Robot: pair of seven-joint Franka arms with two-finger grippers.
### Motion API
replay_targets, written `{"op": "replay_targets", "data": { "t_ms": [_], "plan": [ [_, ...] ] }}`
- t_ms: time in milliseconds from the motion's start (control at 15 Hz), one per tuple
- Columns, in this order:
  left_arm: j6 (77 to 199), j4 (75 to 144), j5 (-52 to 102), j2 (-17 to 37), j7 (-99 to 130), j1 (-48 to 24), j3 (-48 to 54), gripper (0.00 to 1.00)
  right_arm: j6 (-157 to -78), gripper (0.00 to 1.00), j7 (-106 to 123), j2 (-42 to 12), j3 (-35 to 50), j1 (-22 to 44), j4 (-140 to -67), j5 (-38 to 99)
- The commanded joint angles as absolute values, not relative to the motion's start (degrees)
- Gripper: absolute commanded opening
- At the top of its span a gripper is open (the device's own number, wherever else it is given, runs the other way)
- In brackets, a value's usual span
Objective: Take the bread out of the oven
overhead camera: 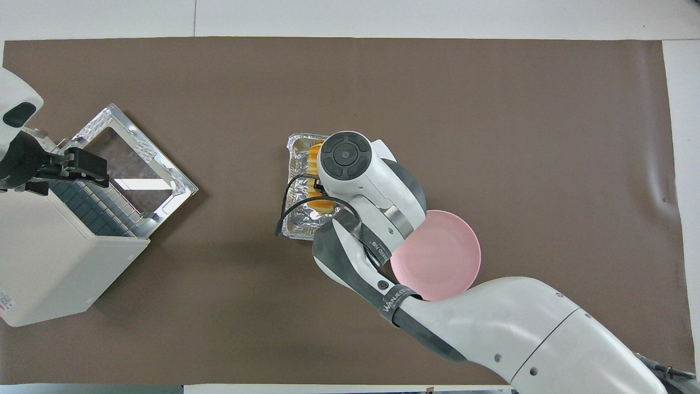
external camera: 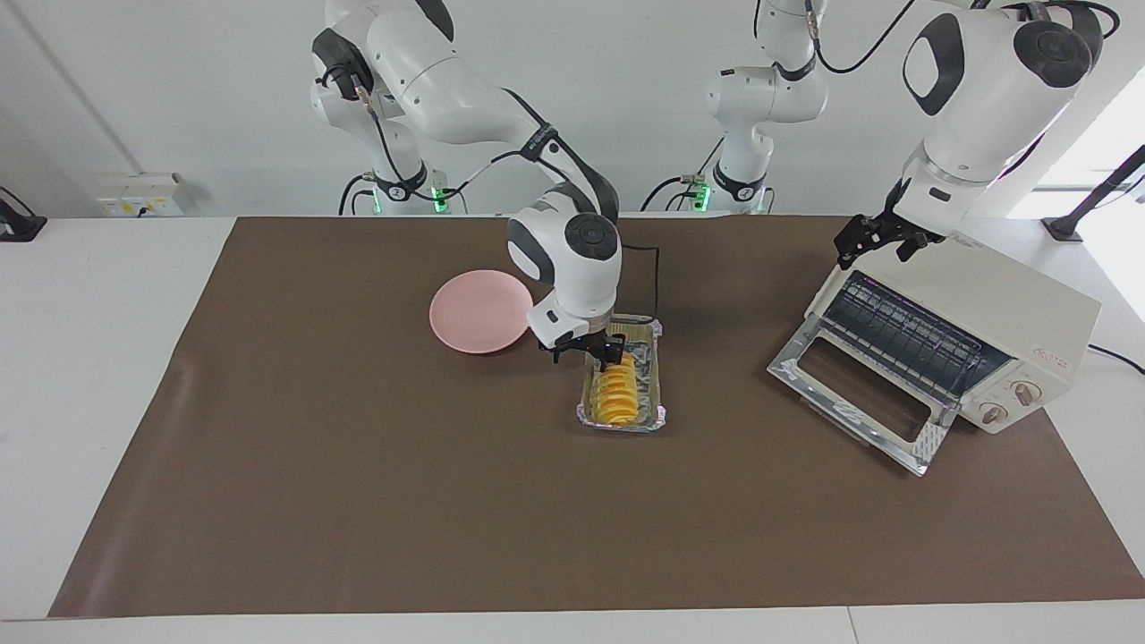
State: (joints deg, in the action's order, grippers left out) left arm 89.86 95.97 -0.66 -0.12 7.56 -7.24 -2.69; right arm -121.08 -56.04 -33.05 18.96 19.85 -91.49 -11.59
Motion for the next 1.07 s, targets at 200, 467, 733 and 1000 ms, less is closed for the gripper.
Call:
{"op": "replay_targets", "data": {
  "t_ms": [200, 467, 733, 1000],
  "plan": [
    [84.9, 92.9, 0.4, -1.7, 3.6, -6.6, -2.6, 1.00, -123.9, 0.00, -57.2, -33.0, 19.5, 19.8, -92.0, -13.0],
    [85.3, 94.0, 0.4, -2.0, 4.1, -6.7, -2.6, 1.00, -123.1, 0.00, -57.0, -32.9, 19.5, 19.4, -91.2, -13.1],
    [85.2, 93.9, 0.4, -2.2, 4.1, -6.5, -2.6, 1.00, -115.9, 0.00, -52.5, -32.9, 19.6, 16.5, -84.8, -12.0],
    [85.2, 93.9, 0.4, -2.2, 4.2, -6.4, -2.6, 1.00, -109.6, 0.00, -39.3, -32.3, 19.6, 8.3, -79.0, -6.3]
  ]
}}
